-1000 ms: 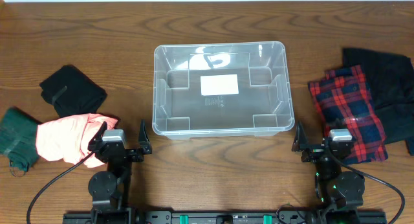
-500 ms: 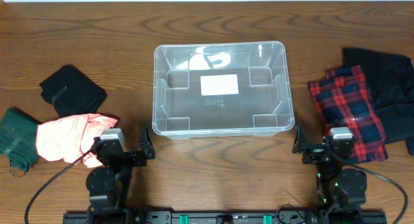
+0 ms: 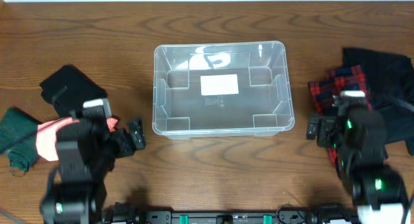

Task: Pack container
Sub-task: 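Move the right gripper to the red plaid shirt on the right, then grasp the red plaid shirt with the right gripper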

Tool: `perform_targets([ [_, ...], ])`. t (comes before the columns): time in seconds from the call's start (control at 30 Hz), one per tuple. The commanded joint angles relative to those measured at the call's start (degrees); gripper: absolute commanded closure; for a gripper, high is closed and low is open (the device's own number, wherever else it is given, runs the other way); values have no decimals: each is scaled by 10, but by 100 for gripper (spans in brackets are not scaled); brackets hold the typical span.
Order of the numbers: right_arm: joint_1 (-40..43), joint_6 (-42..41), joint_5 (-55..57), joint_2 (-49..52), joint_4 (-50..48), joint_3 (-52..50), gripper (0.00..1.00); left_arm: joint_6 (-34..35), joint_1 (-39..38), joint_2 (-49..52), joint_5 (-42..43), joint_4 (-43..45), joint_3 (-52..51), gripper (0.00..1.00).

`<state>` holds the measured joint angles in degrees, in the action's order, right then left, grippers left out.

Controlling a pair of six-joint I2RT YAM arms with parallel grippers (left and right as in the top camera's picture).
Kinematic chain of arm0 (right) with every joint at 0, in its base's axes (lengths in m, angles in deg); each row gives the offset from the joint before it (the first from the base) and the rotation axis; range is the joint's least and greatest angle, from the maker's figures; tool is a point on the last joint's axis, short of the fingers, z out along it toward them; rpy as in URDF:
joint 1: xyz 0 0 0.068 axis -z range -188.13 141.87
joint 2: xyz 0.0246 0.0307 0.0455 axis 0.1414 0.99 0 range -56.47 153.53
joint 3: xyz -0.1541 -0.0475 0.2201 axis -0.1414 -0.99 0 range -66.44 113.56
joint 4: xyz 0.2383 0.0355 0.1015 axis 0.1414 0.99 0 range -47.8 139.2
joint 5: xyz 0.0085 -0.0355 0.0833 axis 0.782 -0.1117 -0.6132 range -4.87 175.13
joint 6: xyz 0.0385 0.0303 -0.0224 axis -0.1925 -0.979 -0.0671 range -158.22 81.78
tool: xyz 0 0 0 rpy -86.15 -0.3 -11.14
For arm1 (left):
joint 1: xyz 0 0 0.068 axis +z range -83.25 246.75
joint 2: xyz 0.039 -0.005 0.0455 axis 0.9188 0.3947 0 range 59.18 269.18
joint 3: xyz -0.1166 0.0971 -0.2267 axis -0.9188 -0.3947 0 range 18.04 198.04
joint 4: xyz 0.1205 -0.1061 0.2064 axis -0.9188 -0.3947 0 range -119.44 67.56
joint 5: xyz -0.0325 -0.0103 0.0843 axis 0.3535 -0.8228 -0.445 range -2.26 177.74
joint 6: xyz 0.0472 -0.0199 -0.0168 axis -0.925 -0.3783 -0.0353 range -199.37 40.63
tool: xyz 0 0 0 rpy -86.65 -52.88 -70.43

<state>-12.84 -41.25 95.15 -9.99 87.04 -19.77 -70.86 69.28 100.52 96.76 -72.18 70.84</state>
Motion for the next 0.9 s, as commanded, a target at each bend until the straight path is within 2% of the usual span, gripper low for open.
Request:
perform_targets([
  [0.0,12,-7,20,89,40,63,1,-12,-1,68,0,-30,50,2],
  [0.17,14,-8,37,195,57,86,1,-9,-1,135,0,-40,54,2],
  [0.33,36,-68,130,276,60,83,1,-9,-1,167,0,-42,54,2],
  [0.67,62,-37,139,440,41,83,1,-9,-1,176,0,-37,54,2],
  [0.87,62,-60,181,531,3,83,1,-9,-1,176,0,-38,54,2],
])
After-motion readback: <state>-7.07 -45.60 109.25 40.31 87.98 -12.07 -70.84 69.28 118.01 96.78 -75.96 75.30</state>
